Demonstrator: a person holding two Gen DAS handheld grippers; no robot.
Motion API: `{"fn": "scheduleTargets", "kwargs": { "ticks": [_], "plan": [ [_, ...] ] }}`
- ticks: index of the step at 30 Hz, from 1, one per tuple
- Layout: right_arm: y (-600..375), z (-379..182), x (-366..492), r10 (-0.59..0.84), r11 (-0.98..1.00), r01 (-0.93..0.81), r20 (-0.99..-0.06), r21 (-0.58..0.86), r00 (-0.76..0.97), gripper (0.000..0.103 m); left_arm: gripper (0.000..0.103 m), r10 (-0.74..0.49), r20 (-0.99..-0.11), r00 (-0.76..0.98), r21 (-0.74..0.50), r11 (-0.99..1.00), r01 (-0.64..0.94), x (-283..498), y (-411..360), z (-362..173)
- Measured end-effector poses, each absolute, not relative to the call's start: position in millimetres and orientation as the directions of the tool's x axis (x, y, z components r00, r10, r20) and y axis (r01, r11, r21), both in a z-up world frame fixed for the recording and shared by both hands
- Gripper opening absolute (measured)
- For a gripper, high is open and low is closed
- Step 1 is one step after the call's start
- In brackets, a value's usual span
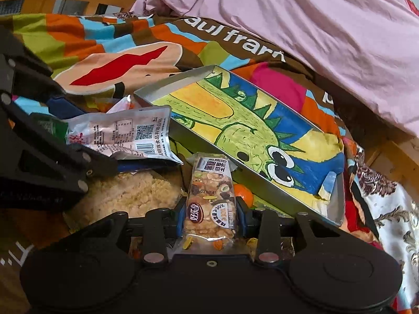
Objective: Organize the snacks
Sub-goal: 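Lift the white bag with the left gripper while the right lifts the nut bar, then lower the white bag into the tray with the left gripper while the right drops the nut bar in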
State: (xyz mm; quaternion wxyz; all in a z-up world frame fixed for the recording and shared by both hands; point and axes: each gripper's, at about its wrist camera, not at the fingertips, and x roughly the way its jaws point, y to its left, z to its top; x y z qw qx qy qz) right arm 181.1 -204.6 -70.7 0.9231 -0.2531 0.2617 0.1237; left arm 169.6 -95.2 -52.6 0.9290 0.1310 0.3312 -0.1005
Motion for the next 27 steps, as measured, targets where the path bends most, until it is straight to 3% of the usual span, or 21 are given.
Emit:
{"fn": "scheduleTargets", "kwargs": {
  "ticks": [2, 16, 27],
  "plan": [
    [-204, -70, 181, 0.095, 0.838, -0.362, -0.545, -0.407, 0.833, 0.038, 0.05, -0.101, -0.645, 0.757, 0.182, 0.942, 0.281, 169, -97, -52],
    [-204, -69, 180, 0.096, 0.836, -0.359, -0.532, -0.416, 0.841, 0.038, 0.048, -0.191, -0.612, 0.768, -0.018, 0.974, 0.227, 175, -74, -38],
    [-209, -48, 176, 0.077, 0.832, -0.279, -0.399, -0.479, 0.914, 0.038, 0.048, -0.203, -0.53, 0.823, -0.078, 0.979, 0.191, 177, -70, -16]
  ]
}}
